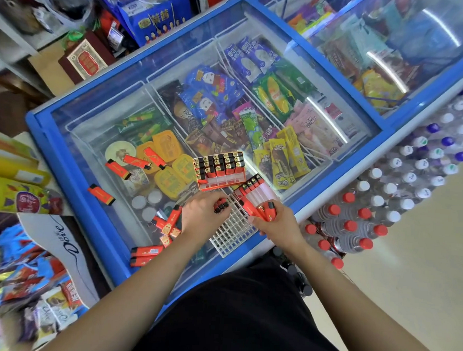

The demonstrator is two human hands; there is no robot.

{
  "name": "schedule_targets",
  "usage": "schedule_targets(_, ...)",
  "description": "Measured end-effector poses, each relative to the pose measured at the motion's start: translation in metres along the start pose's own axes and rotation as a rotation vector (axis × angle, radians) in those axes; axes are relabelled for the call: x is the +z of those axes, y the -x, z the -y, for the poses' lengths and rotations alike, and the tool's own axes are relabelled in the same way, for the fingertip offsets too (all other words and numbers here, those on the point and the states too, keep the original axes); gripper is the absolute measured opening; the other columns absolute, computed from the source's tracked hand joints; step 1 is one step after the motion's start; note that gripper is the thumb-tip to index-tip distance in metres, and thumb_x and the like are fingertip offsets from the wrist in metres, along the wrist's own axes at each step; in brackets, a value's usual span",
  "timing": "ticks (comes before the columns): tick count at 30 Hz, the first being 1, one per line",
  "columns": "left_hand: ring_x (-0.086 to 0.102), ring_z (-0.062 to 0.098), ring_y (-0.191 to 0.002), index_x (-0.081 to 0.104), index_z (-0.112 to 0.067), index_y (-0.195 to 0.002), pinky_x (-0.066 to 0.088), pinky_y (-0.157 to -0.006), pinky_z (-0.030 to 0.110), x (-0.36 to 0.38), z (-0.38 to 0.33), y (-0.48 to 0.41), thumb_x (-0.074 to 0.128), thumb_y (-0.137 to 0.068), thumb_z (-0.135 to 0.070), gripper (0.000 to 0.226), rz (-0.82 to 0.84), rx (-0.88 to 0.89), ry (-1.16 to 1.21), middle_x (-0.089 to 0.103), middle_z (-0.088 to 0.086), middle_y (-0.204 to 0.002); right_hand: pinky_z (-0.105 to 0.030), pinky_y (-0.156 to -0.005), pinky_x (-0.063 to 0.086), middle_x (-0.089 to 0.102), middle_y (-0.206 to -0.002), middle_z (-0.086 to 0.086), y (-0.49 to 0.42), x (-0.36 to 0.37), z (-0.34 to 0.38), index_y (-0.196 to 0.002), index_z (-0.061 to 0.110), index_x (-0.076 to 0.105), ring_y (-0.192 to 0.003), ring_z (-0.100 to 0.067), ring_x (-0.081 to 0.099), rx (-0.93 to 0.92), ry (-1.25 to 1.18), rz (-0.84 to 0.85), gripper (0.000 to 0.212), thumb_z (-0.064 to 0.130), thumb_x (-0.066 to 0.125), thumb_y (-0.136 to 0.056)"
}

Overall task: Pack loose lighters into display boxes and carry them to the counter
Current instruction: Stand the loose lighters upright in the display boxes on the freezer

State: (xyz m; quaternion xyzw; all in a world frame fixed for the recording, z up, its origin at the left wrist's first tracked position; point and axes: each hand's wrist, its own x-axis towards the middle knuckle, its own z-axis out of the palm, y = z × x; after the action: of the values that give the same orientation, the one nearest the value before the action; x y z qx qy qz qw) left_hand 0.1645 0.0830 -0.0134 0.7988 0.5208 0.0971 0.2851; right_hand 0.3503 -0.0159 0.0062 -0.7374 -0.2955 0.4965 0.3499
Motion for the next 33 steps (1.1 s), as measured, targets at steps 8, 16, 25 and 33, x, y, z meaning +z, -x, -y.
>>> schedule_targets(8, 0.061, 0.011, -0.108, 0.067, -0.032, -0.130, 0.048, -0.099, 0.048, -0.013, -0.013, -0.004, 0.063, -0.087, -0.040, 0.044, 0.092, 0.203, 0.228, 0.071, -0.015, -0.112, -0.026, -0.058, 0.052, 0.061, -0.070, -0.005, 0.004, -0.002, 0.008, -0.093, 0.007, 0.065, -0.060, -0.015, 0.059, -0.058, -0.069, 0.107, 0.034, 0.024, 0.088, -0.075)
schedule_targets(16, 0.068, 0.009, -0.088, 0.078, -0.019, -0.107, 0.049, -0.079, 0.015, -0.033, -0.008, 0.000, 0.079, -0.087, -0.015, 0.020, 0.116, 0.170, 0.491, 0.075, -0.011, -0.096, -0.031, -0.060, 0.049, 0.063, -0.073, -0.011, -0.001, -0.006, 0.011, -0.108, 0.002, 0.061, -0.060, -0.019, 0.058, 0.074, -0.327, 0.131, 0.031, 0.018, 0.077, -0.087)
schedule_targets(25, 0.062, 0.005, -0.066, 0.079, -0.018, -0.101, 0.050, -0.066, 0.013, -0.029, -0.011, -0.002, 0.086, -0.080, -0.031, 0.026, -0.083, 0.077, 0.320, 0.066, -0.016, -0.074, -0.037, -0.064, 0.055, 0.062, -0.077, -0.014, -0.004, -0.012, 0.005, -0.106, -0.004, 0.061, -0.066, -0.028, 0.060, 0.119, -0.353, 0.072, 0.024, 0.012, 0.072, -0.091)
schedule_targets(33, 0.063, 0.009, -0.080, 0.079, -0.026, -0.099, 0.058, -0.074, 0.033, -0.017, -0.019, -0.016, 0.078, -0.083, -0.037, 0.019, 0.044, 0.039, -0.053, 0.068, -0.010, -0.083, -0.021, -0.055, 0.053, 0.062, -0.074, -0.014, -0.002, -0.013, 0.011, -0.100, 0.002, 0.068, -0.058, -0.013, 0.063, 0.014, -0.157, -0.017, 0.016, 0.015, 0.073, -0.091)
